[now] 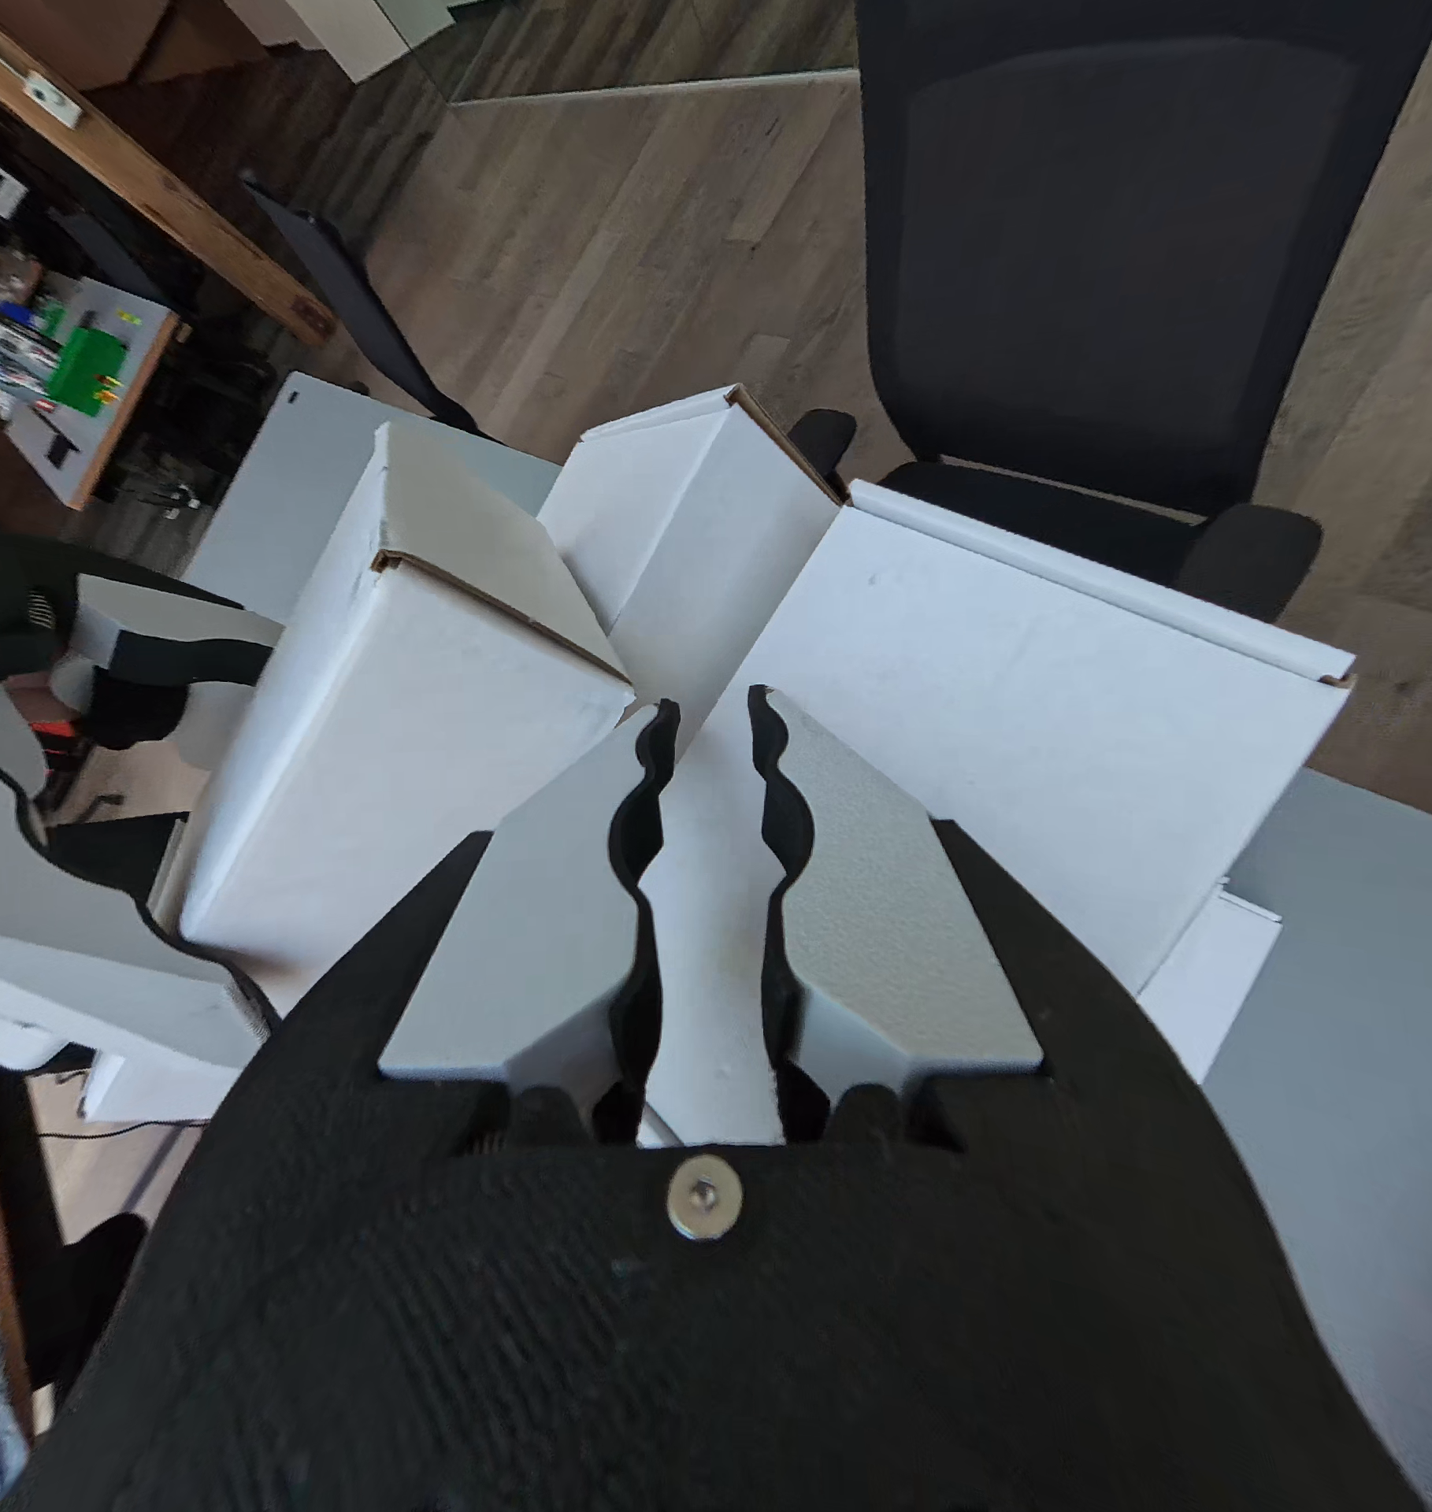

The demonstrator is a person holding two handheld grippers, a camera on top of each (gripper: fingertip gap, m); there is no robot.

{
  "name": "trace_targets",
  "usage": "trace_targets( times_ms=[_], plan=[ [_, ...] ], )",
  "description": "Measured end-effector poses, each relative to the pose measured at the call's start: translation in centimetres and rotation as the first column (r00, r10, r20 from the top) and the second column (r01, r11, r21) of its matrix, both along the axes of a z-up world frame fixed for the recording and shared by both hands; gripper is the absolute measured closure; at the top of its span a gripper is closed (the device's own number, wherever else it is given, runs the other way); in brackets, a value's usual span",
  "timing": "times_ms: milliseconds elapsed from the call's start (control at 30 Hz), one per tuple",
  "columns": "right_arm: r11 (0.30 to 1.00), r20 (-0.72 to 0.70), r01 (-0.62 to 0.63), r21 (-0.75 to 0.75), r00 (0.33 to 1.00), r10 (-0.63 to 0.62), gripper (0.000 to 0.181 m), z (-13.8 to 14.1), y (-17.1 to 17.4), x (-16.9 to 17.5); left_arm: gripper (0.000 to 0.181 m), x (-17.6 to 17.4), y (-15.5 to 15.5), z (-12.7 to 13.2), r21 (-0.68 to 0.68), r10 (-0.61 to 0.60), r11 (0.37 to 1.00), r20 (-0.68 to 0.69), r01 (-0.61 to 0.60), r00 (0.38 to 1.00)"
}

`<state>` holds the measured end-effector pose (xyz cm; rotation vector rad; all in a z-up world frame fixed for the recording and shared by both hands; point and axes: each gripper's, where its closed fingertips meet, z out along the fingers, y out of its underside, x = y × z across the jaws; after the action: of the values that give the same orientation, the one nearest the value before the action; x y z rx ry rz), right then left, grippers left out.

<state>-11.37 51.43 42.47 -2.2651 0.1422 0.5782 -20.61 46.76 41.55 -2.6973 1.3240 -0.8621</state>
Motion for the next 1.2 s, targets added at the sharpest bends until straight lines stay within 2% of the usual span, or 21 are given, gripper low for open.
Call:
trace_targets(
  times_ms=[200, 533, 700, 833, 900, 1100, 1200],
  plan=[
    [1.000, -0.204, 0.015, 0.028, 0.979, -0.009, 0.161, 0.6, -0.2, 0.2, 0.039, -0.1, 0.2, 0.1, -0.049, 0.019, 0.999, -0.027, -0.020, 0.999],
    [0.998, -0.343, 0.059, -0.001, 0.938, -0.056, 0.157, 1.2, -0.5, 0.8, 0.039, 0.4, 0.0, 0.0, -0.007, 0.016, 1.000, -0.127, -0.017, 0.992],
    [0.998, -0.334, 0.059, -0.001, 0.941, -0.056, 0.161, 1.1, -0.4, 0.8, 0.039, 0.4, 0.1, -0.1, 0.007, 0.018, 1.000, -0.152, -0.017, 0.988],
    [0.999, -0.297, 0.002, -0.044, 0.955, -0.015, 0.181, -0.2, -0.7, 0.1, 0.039, 0.4, 0.0, -0.1, 0.002, 0.012, 1.000, -0.143, -0.012, 0.990],
    [0.999, -0.270, -0.003, -0.037, 0.963, -0.007, 0.181, -0.2, -0.7, 0.1, 0.039, 0.4, 0.0, -0.1, 0.005, 0.008, 1.000, -0.142, -0.008, 0.990],
    [0.995, -0.068, -0.023, -0.099, 0.998, 0.017, 0.181, -0.8, -1.1, 0.3, 0.039, 1.0, -0.6, 0.2, -0.029, -0.003, 1.000, -0.109, 0.000, 0.994],
    [0.995, -0.051, -0.015, -0.103, 0.999, 0.009, 0.181, -0.8, -0.9, 0.2, 0.039, 1.0, -0.5, 0.1, -0.016, 0.004, 1.000, -0.123, -0.006, 0.992]
  ],
)
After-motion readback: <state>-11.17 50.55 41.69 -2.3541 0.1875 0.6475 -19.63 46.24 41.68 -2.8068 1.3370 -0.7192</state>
